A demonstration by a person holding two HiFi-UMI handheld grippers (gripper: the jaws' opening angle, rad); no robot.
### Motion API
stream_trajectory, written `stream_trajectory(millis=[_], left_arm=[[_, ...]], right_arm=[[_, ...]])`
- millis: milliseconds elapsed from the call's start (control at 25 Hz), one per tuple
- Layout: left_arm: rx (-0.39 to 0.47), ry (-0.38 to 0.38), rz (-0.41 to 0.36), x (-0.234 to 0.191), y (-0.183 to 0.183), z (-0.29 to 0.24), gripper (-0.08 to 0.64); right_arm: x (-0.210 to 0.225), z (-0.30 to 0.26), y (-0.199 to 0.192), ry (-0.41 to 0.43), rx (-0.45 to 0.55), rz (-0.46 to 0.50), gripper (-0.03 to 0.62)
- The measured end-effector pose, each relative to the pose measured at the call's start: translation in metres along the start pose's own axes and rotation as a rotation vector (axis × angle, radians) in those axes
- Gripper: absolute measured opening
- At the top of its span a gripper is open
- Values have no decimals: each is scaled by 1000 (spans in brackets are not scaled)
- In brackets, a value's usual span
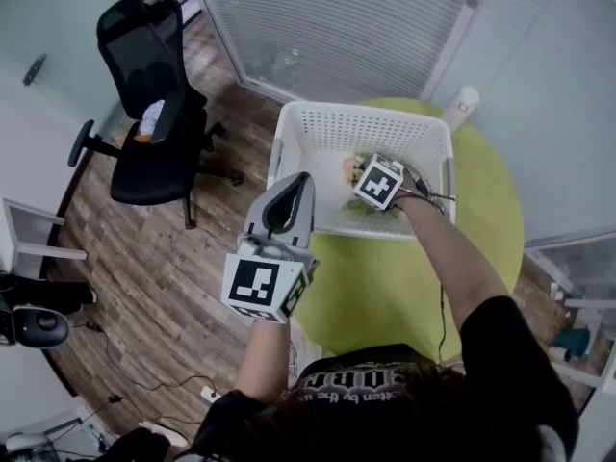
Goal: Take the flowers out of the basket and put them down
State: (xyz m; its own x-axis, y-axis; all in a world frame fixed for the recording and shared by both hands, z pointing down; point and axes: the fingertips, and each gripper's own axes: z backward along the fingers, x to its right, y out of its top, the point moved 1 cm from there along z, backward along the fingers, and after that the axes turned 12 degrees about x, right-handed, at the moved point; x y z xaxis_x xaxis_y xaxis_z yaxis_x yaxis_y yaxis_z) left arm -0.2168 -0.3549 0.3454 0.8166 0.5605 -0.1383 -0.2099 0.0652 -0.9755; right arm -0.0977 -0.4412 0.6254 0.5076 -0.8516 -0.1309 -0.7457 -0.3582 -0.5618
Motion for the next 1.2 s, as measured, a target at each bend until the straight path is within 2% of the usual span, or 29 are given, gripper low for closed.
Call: stream_trajectory(millis=[160, 280, 480, 800, 1200], left_arm=[[4, 5, -1, -1, 0, 2, -3], [11, 6, -1, -2, 2, 4, -2], [-2, 19, -1, -1, 2, 5, -2], [4, 19, -4, 3, 5, 7, -2], [33, 6, -13, 14, 11, 12, -2]], right_arm=[[-3, 0, -2, 9, -17, 21, 71], [0, 4, 1, -12, -17, 34, 43], [0, 9, 15, -8, 52, -4, 34], [6, 35, 51, -29, 218, -43, 32], [9, 79, 86, -83, 362, -35, 32]])
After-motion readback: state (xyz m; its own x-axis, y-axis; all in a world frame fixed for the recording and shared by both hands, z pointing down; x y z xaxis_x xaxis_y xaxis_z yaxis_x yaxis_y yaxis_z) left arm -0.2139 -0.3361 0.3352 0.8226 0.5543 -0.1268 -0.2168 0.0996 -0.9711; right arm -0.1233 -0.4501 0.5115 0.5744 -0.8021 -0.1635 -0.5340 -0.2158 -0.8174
